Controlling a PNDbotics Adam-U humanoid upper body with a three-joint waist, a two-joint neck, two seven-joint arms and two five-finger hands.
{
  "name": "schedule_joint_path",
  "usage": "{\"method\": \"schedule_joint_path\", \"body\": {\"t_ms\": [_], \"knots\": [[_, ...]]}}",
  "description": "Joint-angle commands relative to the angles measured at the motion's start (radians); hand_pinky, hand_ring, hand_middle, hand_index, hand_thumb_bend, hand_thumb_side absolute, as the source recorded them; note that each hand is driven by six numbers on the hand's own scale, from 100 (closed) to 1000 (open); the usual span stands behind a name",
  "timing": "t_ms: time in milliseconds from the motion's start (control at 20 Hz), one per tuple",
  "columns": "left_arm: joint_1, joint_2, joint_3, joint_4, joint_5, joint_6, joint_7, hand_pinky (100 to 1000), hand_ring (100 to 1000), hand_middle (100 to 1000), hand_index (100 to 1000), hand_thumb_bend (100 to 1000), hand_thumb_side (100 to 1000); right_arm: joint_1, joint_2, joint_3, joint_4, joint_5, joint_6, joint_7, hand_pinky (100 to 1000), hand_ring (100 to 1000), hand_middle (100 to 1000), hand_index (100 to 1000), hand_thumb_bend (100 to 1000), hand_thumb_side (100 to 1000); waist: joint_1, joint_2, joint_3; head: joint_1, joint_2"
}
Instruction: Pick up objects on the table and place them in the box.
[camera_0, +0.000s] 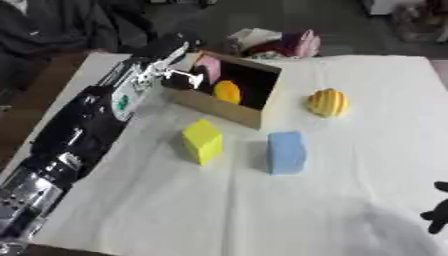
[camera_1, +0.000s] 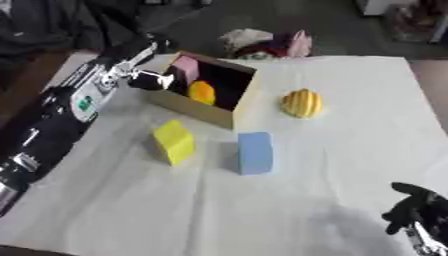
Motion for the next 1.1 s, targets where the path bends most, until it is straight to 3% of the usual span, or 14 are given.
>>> {"method": "schedule_joint_path", "body": {"t_ms": [50, 150, 300, 450, 500, 600, 800, 1100], "knots": [[-0.003, 0.057, 0.016, -0.084, 0.053, -0.019, -0.036, 843, 779, 793, 891, 100, 254, -0.009, -0.006, -0.003, -0.013, -0.005, -0.004, 0.001, 683, 459, 501, 827, 100, 437, 0.0, -0.015, 0.002, -0.006, -0.008], [0.021, 0.092, 0.008, -0.183, 0.141, -0.06, -0.072, 835, 761, 768, 873, 100, 253, -0.009, -0.007, -0.006, -0.014, -0.004, -0.005, -0.001, 683, 459, 501, 827, 100, 436, 0.003, -0.015, 0.004, -0.01, -0.008], [0.087, 0.186, -0.014, -0.404, 0.265, -0.168, -0.186, 836, 781, 783, 886, 100, 277, -0.01, -0.012, -0.009, -0.015, -0.001, -0.005, -0.005, 683, 459, 501, 827, 100, 436, 0.009, -0.013, 0.008, -0.018, -0.006], [0.165, 0.274, -0.024, -0.602, 0.289, -0.224, -0.311, 838, 801, 802, 896, 122, 323, -0.011, -0.016, -0.011, -0.016, 0.002, -0.005, -0.007, 683, 459, 501, 828, 100, 437, 0.016, -0.012, 0.009, -0.022, -0.004], [0.19, 0.301, -0.037, -0.651, 0.276, -0.24, -0.352, 840, 821, 824, 908, 223, 396, -0.012, -0.017, -0.01, -0.016, 0.002, -0.005, -0.007, 683, 459, 501, 828, 100, 436, 0.018, -0.012, 0.009, -0.023, -0.005], [0.229, 0.333, -0.066, -0.715, 0.227, -0.271, -0.429, 840, 829, 833, 911, 298, 461, -0.014, -0.019, -0.009, -0.017, 0.003, -0.005, -0.005, 683, 459, 501, 828, 100, 435, 0.021, -0.011, 0.007, -0.024, -0.007], [0.25, 0.318, -0.118, -0.688, 0.111, -0.313, -0.52, 838, 837, 850, 921, 362, 512, -0.017, -0.018, -0.007, -0.017, 0.002, -0.006, -0.003, 683, 459, 501, 828, 100, 433, 0.02, -0.011, 0.002, -0.026, -0.013], [0.204, 0.228, -0.15, -0.502, -0.062, -0.352, -0.482, 844, 858, 874, 934, 445, 576, -0.017, -0.016, -0.006, -0.016, -0.001, -0.006, -0.001, 683, 459, 502, 828, 100, 436, 0.015, -0.01, -0.001, -0.026, -0.012]]}}
